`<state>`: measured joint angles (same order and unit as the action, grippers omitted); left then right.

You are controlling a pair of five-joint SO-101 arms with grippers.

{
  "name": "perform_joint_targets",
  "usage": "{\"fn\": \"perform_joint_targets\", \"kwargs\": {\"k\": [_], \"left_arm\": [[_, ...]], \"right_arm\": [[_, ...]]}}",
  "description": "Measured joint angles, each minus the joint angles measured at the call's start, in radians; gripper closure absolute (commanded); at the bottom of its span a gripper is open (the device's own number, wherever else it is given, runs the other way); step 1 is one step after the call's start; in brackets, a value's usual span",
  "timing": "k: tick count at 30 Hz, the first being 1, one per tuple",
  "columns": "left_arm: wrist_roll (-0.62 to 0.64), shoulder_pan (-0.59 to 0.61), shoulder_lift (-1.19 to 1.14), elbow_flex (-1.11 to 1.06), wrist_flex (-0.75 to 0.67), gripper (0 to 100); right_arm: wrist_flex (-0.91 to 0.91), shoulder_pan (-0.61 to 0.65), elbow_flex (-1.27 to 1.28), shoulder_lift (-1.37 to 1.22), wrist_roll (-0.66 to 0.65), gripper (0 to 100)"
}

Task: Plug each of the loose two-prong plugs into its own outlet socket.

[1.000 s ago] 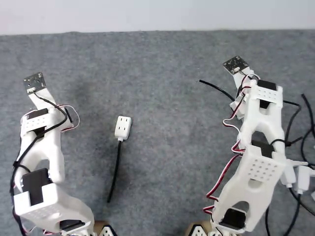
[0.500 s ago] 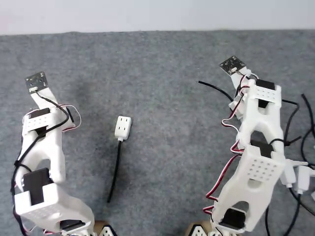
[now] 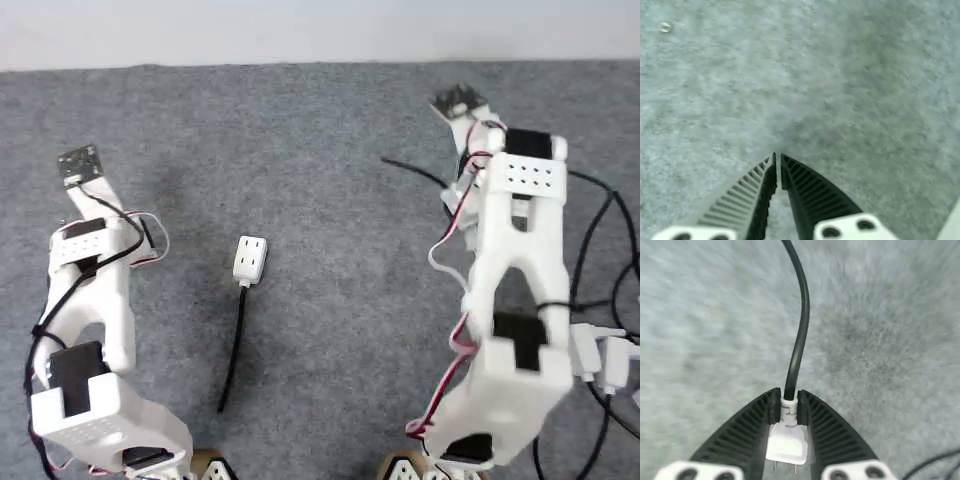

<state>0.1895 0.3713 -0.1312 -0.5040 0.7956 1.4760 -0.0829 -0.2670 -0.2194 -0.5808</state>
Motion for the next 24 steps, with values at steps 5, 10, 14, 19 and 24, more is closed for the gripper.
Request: {"fn": "perform_joint_targets", "kwargs": {"k": [5, 10, 14, 19, 24], "left_arm": [[-0.169, -0.064, -0.003, 0.005, 0.071, 99], [-0.348, -0.15, -0.084, 0.048, 0.172, 99], [-0.476, -0.178, -0.183, 0.167, 0.316, 99], [-0.621, -0.206, -0.233, 0.249, 0.428, 99], [-0.683, -0.229, -0.199, 0.196, 0.416, 99]], "right_arm": [[0.087, 0.152, -0.002, 0.25, 0.094, 99.0], [0.12, 0.362, -0.002, 0.431, 0.176, 99.0], [0.133, 0.546, -0.002, 0.497, 0.245, 99.0], [0.129, 0.736, 0.003, 0.506, 0.336, 99.0], [0.02, 0.835, 0.157, 0.519, 0.387, 99.0]]}}
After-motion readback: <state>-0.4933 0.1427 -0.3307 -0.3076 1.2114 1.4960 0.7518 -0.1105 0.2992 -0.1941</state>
